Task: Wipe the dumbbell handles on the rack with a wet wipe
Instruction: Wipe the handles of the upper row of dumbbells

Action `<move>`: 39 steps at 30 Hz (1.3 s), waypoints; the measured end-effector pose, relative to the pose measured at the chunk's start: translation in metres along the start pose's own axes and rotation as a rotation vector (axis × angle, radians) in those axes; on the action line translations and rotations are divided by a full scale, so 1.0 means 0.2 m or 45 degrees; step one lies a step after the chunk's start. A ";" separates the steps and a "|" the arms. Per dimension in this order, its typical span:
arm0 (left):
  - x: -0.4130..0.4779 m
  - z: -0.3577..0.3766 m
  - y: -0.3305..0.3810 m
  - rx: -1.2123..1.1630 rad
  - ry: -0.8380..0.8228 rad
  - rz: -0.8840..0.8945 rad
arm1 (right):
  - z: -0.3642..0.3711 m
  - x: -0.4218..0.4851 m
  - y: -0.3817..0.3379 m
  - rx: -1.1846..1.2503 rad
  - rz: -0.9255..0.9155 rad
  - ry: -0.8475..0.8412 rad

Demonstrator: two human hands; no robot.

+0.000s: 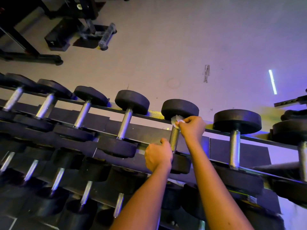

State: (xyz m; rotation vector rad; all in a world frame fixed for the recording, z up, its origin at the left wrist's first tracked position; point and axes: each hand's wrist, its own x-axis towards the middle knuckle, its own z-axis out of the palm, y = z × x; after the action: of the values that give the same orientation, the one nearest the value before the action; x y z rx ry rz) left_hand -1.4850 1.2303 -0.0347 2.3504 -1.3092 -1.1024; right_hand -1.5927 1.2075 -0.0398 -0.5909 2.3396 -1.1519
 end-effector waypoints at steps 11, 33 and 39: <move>0.01 0.01 -0.01 0.016 0.008 0.021 | -0.08 -0.29 0.17 -0.165 0.169 -0.320; 0.01 0.01 0.00 0.028 0.016 0.033 | -0.09 -0.27 0.15 -0.211 0.203 -0.346; 0.00 0.00 -0.01 0.018 0.008 0.036 | -0.06 -0.20 0.08 -0.012 0.140 -0.186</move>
State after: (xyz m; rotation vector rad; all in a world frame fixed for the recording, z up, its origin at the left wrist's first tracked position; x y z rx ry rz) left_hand -1.4838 1.2305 -0.0363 2.3362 -1.3480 -1.0807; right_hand -1.5708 1.2464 -0.0380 -0.5247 2.2254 -1.0139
